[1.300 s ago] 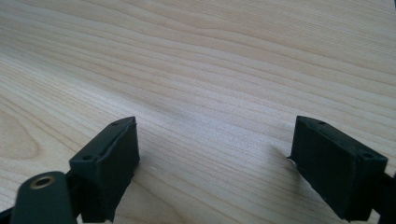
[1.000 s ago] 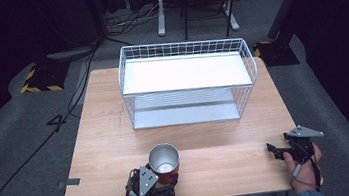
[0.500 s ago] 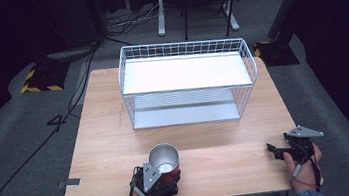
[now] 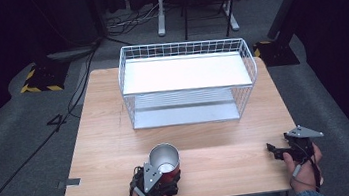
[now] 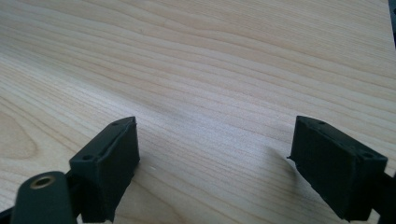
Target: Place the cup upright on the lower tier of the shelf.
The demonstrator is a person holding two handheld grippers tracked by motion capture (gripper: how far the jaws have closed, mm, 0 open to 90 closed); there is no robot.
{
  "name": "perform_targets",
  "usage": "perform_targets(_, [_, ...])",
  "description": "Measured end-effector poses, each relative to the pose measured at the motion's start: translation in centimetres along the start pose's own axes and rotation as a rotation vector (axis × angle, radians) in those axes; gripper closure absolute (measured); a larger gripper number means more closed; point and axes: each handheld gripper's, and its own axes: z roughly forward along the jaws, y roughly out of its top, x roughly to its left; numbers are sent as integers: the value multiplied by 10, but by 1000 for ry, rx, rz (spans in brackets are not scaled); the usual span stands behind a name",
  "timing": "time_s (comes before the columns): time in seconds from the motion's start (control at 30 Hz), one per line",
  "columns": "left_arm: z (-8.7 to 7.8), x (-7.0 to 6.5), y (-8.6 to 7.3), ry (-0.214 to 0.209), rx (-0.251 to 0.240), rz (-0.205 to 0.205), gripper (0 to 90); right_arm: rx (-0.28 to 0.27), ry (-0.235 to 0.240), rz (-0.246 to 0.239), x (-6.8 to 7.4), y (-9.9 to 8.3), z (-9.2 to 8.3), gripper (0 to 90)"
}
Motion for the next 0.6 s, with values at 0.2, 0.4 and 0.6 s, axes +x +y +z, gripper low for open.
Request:
perform_targets(0.2, [0,0,1,-4,5,5,148,-1,-2,-1,0,0,0,156])
perform_targets(0.4, [-1,0,1,-7,6,0,150,-2,-4,-4,1,0,0,156])
perform_targets(0.6, [-1,-1,2,-14,8,23,152,-3,-5,-5,1,0,0,156])
